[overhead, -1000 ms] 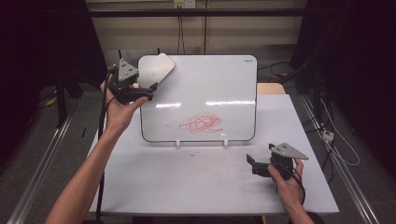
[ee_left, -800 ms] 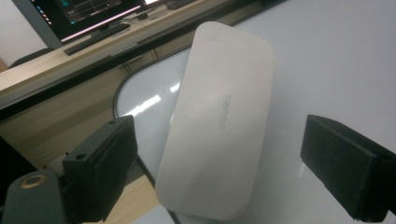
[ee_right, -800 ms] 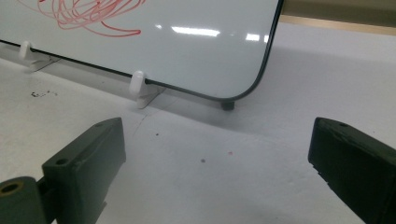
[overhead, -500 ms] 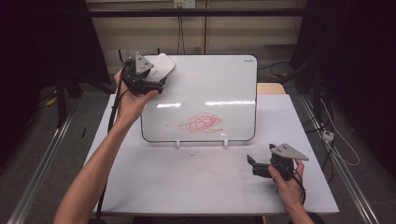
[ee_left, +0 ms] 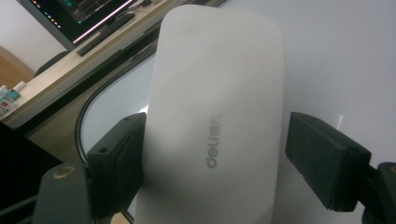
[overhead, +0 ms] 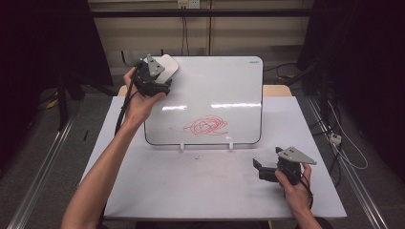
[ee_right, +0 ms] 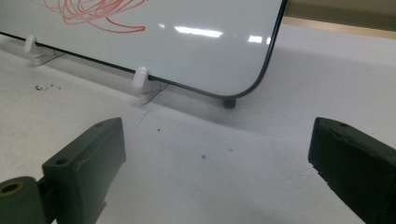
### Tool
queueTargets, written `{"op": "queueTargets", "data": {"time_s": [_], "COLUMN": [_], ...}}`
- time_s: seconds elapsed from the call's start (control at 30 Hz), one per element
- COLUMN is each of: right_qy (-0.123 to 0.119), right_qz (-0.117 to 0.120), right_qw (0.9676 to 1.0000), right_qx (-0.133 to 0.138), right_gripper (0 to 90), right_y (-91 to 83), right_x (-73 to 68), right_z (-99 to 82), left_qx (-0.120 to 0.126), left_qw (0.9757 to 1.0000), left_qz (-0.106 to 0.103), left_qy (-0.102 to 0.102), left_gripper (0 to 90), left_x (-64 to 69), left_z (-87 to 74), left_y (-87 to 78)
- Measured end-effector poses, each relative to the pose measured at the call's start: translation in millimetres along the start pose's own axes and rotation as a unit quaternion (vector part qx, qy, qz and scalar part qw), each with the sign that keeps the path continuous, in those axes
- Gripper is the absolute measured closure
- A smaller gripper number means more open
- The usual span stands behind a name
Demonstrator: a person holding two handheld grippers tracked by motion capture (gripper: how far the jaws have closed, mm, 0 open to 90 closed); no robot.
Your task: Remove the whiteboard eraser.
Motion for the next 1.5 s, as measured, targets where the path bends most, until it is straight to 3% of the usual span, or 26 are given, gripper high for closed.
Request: {"op": "queueTargets", "data": {"time_s": [0.2, 0.37, 0.67, 1.13, 1.23, 1.43, 1.5], "right_qy": [-0.004, -0.004, -0.004, -0.009, -0.004, -0.003, -0.003], "right_qz": [0.001, 0.000, -0.001, 0.000, 0.002, 0.001, 0.001], "right_qw": [1.0000, 1.0000, 1.0000, 1.0000, 1.0000, 1.0000, 1.0000], "right_qx": [-0.002, -0.003, -0.003, -0.001, -0.001, -0.001, 0.000], "right_gripper": [3.9, 3.9, 3.9, 4.1, 4.0, 4.0, 4.0], "right_y": [0.8, 0.9, 0.7, -0.4, -0.3, -0.5, -0.7], "right_x": [-0.2, 0.0, 0.0, -2.8, -1.7, -1.9, -1.9], "right_z": [-0.5, -0.6, -0.7, 0.6, 0.3, 0.6, 0.6], "left_qx": [-0.005, -0.010, -0.019, -0.028, -0.032, -0.020, -0.025], "left_qw": [0.9999, 0.9999, 0.9998, 0.9994, 0.9989, 0.9964, 0.9965], "left_qz": [-0.003, 0.010, 0.010, -0.015, -0.028, -0.062, -0.064], "left_qy": [-0.009, 0.002, 0.002, -0.017, -0.022, -0.054, -0.048], "left_gripper": [28.3, 28.3, 29.3, 30.1, 30.2, 30.2, 30.2], "left_x": [-2.3, -2.1, -2.4, -3.2, -3.7, -5.4, -6.5], "left_z": [1.3, 1.1, 1.8, 3.3, 3.3, 4.1, 2.8], "left_y": [-0.7, 1.9, 3.0, 0.1, -0.2, -1.5, -2.3]}}
Point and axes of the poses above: each handheld gripper's, and its own axes: y roughly forward along the jaws, z roughly out of its top, x roughly to its right, the point moved 9 cm from there along y, roughly forward along the jaws, and after that the axes turned 15 degrees about -x, right-handed, at the moved point
